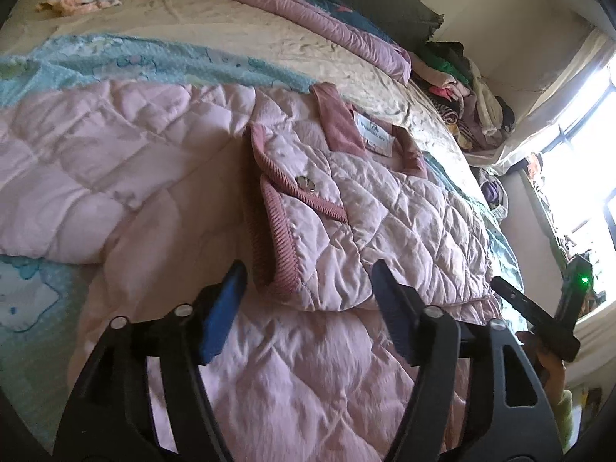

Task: Fold large clothes
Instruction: 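Withdraw the right gripper and move the left gripper toward the other sleeve, then lower the left gripper onto the other sleeve cuff and close it, then lift the sleeve cuff upward with the left gripper, then carry the held sleeve across the jacket body and open the left gripper, then grasp the ribbed cuff of the folded sleeve with the right gripper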

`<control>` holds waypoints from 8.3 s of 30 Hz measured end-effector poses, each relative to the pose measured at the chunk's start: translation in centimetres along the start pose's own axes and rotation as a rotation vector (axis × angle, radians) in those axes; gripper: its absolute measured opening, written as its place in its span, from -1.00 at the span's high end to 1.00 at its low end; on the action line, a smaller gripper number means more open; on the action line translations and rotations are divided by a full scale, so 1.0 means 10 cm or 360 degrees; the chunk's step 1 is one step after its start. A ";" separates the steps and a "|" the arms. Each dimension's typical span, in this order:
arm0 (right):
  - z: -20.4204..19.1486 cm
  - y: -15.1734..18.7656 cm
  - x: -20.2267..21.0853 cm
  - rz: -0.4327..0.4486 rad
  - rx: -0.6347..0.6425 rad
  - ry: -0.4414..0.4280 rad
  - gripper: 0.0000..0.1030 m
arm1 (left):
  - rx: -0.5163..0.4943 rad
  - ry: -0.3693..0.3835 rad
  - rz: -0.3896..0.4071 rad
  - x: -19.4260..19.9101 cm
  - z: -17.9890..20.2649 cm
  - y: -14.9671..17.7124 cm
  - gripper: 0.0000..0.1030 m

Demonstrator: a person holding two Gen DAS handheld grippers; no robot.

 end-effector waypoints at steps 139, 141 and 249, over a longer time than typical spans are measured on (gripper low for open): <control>-1.85 -0.43 1.51 0.0350 0.0498 -0.0220 -0.90 | 0.0211 -0.0186 0.1079 2.72 -0.18 -1.01 0.84; -1.77 -0.43 1.55 0.0362 0.0483 -0.0214 -0.90 | 0.0174 -0.0185 0.1074 2.69 -0.06 -0.99 0.84; 0.41 0.28 0.85 0.0203 -0.0134 -0.0103 -0.90 | -0.0964 -0.0386 0.0183 0.10 1.31 0.73 -0.82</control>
Point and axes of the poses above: each gripper's, at about its wrist camera, not at the fingertips, and x roughly against the way its jaws point, z to its right, y to its underside, the point moved 7 cm from there along -x, roughly the way its jaws point, and after that the axes turned 7 degrees about x, right-handed, at the moved point
